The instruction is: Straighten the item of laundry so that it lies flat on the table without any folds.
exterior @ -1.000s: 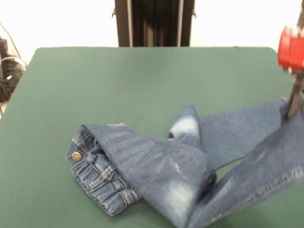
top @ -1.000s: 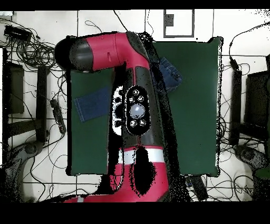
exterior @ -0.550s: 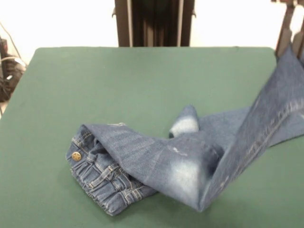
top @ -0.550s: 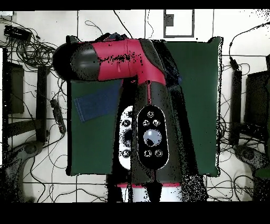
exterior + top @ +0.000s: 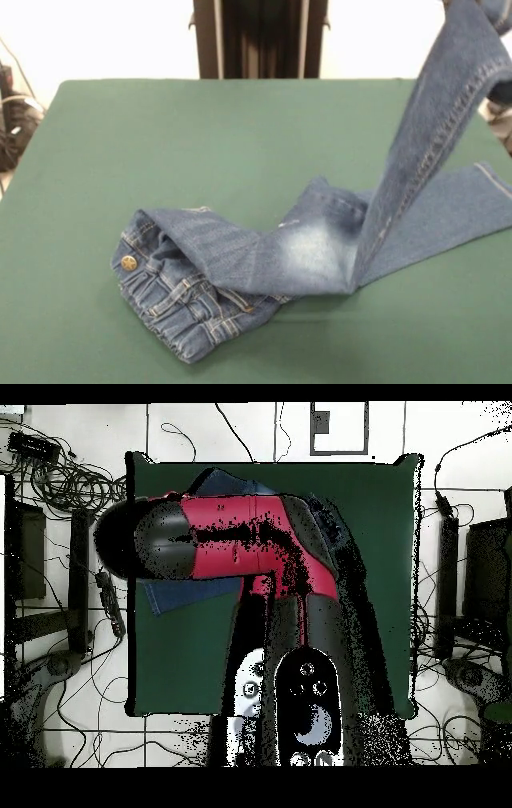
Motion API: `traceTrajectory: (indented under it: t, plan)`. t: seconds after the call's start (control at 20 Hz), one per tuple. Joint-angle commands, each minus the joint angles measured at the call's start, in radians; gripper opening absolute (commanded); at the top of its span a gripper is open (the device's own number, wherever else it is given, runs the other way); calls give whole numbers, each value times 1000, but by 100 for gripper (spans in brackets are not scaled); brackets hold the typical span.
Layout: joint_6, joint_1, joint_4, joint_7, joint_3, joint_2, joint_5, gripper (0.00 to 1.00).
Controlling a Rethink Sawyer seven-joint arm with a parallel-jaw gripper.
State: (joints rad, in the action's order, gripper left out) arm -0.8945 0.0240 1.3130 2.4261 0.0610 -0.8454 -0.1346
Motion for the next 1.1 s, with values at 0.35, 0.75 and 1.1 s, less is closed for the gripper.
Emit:
traceTrajectory:
  t: [0.35,0.75,1.1]
  plan:
    - [-7,53,425,-79,19,-120,26,0]
    - [91,115,523,-82,38,-120,0,0]
    - [114,108,545,-1,23,-124,-14,0]
